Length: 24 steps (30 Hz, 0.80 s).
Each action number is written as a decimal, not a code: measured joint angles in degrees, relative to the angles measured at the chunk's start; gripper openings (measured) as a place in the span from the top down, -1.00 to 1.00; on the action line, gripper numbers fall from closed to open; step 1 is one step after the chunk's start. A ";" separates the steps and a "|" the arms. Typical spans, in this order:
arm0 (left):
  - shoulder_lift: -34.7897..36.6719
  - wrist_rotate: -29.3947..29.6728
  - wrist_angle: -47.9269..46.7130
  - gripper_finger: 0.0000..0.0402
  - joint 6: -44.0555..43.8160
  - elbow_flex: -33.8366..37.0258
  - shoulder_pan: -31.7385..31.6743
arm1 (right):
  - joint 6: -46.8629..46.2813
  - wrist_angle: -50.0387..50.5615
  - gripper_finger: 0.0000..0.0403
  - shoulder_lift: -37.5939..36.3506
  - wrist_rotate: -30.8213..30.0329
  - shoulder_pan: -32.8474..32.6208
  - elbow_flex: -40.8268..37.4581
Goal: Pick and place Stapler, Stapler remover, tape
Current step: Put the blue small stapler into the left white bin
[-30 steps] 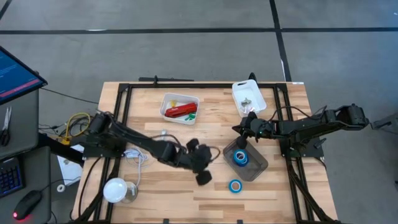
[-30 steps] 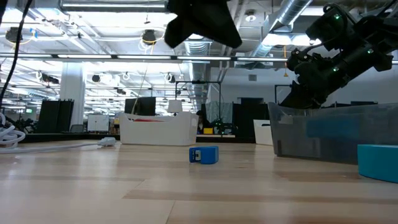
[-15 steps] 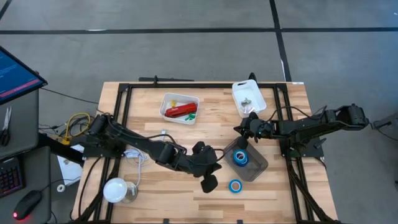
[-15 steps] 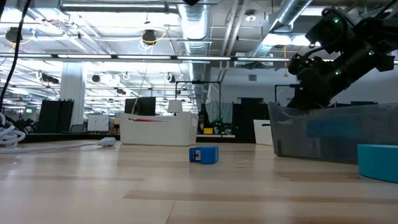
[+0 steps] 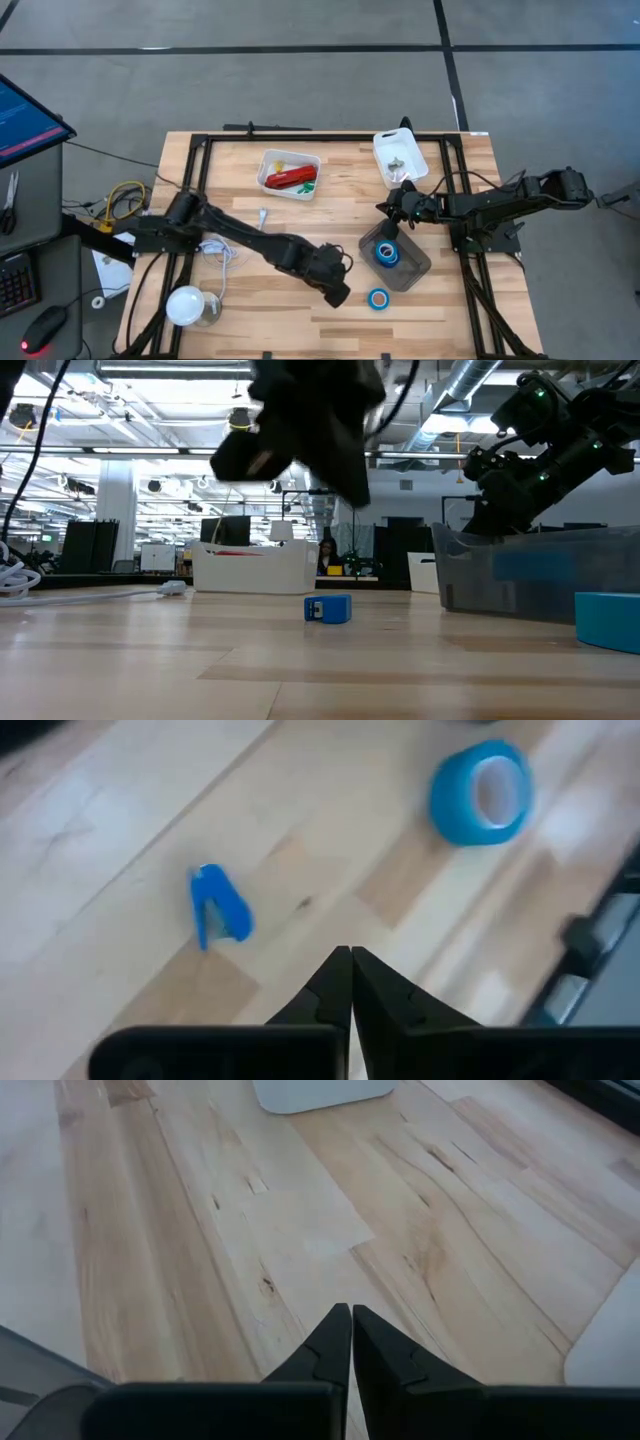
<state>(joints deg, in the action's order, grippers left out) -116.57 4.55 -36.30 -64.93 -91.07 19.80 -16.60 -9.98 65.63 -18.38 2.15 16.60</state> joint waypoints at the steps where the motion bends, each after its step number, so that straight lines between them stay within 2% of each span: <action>1: -0.56 -0.17 -0.18 0.99 -0.04 0.00 -0.29 | 0.00 0.04 0.96 0.00 -0.16 0.00 0.00; 8: -2.45 1.15 0.08 0.99 2.68 -0.02 -3.71 | 0.00 0.20 0.96 0.02 -1.87 0.72 -0.04; 20: 0.65 -5.71 3.49 0.99 12.37 -0.09 -6.94 | 0.07 1.97 0.96 0.11 -1.89 1.36 -0.13; 24: 2.39 -4.01 4.89 0.99 15.03 -0.09 -7.02 | 0.08 2.29 0.96 0.11 -2.62 1.36 -0.17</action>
<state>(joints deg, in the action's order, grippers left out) -114.17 0.54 -31.41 -49.90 -91.15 12.78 -16.52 -7.69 65.73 -21.00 3.51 16.43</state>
